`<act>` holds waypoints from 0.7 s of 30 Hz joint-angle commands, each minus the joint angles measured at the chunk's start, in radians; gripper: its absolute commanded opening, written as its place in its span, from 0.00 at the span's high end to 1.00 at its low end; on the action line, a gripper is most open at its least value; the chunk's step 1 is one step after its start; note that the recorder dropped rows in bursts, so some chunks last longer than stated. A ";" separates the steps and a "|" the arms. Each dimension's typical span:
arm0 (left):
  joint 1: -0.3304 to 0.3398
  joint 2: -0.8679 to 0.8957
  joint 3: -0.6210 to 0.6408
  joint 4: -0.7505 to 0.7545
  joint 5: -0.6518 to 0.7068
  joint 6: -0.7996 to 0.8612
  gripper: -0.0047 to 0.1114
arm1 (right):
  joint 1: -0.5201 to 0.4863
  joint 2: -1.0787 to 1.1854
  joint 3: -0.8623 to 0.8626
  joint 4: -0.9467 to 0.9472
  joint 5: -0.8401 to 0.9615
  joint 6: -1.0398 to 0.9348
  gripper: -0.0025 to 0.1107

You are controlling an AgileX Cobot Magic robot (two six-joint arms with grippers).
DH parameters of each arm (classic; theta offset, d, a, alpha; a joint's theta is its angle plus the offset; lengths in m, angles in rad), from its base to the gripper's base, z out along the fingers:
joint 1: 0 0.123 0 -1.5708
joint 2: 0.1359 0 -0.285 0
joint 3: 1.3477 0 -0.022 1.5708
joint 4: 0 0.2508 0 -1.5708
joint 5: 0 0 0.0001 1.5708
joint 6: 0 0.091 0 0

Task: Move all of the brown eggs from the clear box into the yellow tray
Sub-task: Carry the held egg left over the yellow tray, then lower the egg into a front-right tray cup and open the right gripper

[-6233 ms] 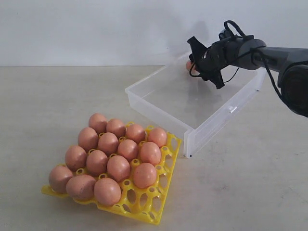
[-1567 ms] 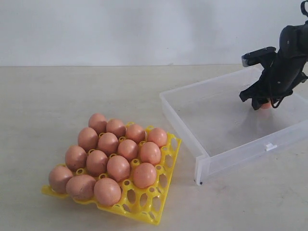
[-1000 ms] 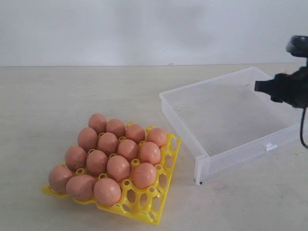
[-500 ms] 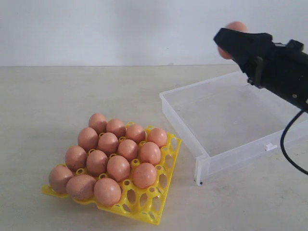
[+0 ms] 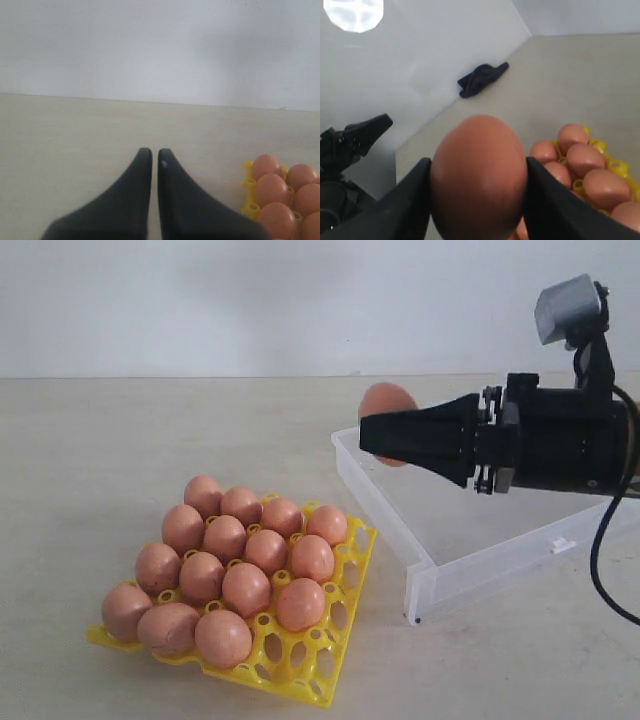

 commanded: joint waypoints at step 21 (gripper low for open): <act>0.006 -0.003 0.003 -0.001 -0.005 0.001 0.92 | 0.361 0.085 -0.010 -0.279 0.449 -0.199 0.98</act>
